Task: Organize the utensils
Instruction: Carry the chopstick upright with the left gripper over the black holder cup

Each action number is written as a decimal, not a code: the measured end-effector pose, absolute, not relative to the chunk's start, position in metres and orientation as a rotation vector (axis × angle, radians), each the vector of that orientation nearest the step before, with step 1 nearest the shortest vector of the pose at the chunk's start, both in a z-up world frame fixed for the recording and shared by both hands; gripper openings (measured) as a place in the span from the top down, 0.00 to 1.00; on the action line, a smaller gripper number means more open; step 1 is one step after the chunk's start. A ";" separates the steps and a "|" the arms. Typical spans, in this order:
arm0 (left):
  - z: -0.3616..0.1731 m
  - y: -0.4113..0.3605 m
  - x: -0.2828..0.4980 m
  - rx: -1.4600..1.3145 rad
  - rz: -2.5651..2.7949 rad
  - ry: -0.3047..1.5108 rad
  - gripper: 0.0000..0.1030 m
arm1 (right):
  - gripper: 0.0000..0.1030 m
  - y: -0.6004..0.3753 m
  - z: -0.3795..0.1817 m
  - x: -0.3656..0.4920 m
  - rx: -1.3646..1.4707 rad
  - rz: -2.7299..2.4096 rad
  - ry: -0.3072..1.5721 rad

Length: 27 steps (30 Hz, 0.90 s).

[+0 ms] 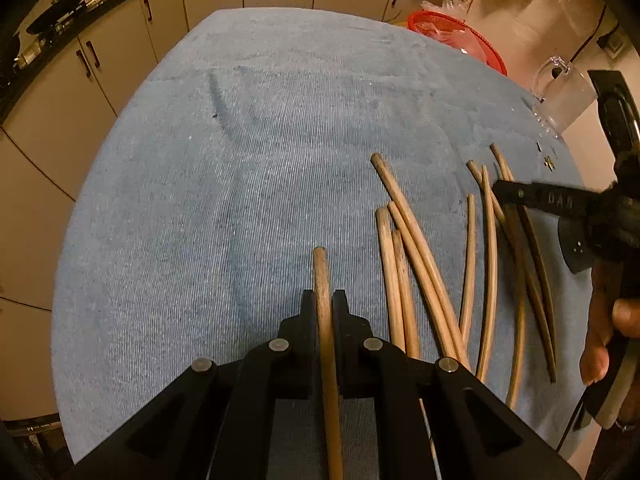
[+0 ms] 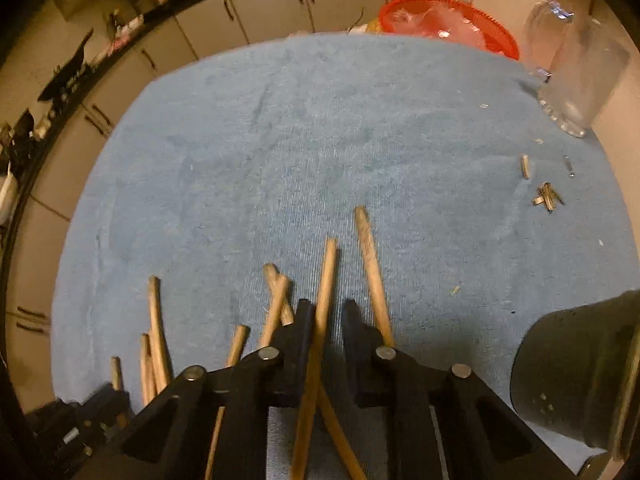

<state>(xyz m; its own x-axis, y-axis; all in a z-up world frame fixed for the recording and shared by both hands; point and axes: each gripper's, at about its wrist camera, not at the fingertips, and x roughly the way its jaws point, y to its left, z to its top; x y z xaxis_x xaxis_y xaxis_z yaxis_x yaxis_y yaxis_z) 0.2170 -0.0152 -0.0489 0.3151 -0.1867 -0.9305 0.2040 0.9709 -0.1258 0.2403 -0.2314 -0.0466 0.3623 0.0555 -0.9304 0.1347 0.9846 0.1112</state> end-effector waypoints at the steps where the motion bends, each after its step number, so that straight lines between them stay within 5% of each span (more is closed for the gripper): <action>1: -0.049 -0.016 0.218 0.015 -0.268 1.221 0.93 | 0.94 -0.232 -0.046 0.241 0.190 -0.043 1.197; 17: 0.064 0.004 0.140 -0.061 -0.365 0.875 0.93 | 0.94 -0.219 0.086 0.084 0.233 0.146 0.684; 27: 0.109 0.014 0.101 -0.074 -0.378 0.770 0.93 | 0.94 -0.203 0.120 0.018 0.209 0.147 0.551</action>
